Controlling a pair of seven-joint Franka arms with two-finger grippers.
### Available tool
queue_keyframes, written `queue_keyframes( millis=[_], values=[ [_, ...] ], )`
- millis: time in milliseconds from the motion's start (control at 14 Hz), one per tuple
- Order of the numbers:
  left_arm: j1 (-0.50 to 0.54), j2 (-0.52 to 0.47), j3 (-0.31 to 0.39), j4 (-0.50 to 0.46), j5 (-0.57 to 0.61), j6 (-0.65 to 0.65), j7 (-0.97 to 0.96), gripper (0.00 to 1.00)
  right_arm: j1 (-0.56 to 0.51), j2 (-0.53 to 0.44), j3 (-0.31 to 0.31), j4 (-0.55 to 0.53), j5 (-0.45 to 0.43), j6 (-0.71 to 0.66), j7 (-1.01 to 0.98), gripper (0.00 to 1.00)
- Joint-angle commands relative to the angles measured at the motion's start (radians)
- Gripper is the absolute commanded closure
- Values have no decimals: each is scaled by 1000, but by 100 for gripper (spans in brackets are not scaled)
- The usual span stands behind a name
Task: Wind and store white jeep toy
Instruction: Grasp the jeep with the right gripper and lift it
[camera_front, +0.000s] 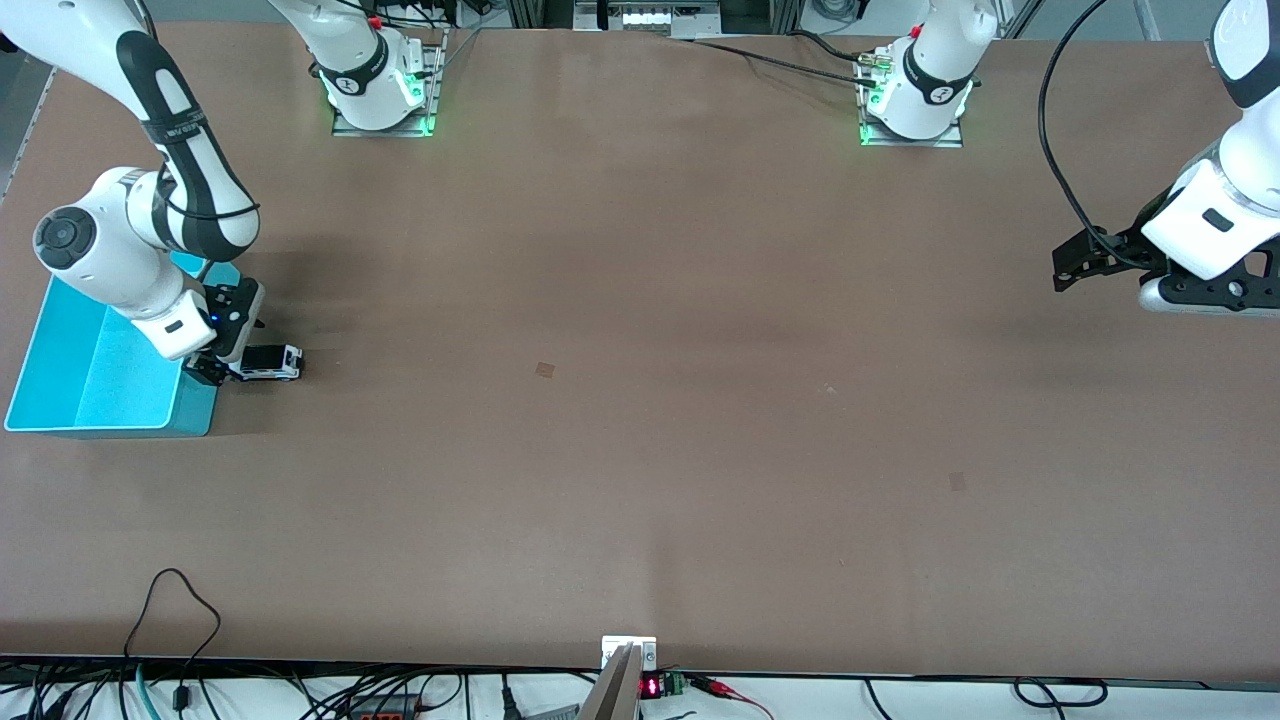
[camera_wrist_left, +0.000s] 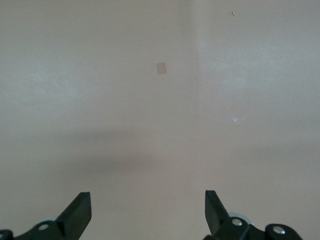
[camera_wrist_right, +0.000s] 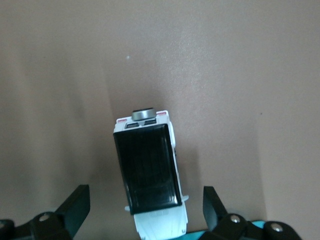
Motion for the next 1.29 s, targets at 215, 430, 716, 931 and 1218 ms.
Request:
queue_keyframes(
  millis=[215,430,716,931,1218],
  values=[
    [4,-21,0,-18,13,-6,9,0,-11,56,12,11,-5,72,-10,0],
    [11,-21,0,-19,13,-13,9,0,-7,76,17,26,-2,74,-2,0],
    [12,-21,1,-18,13,-15,9,0,2,76,29,27,0,72,0,27],
    [12,-21,1,-19,13,-13,9,0,2,75,32,28,0,69,-2,55],
    [12,-21,1,-19,13,-15,9,0,5,60,51,40,0,54,-2,94]
  ],
)
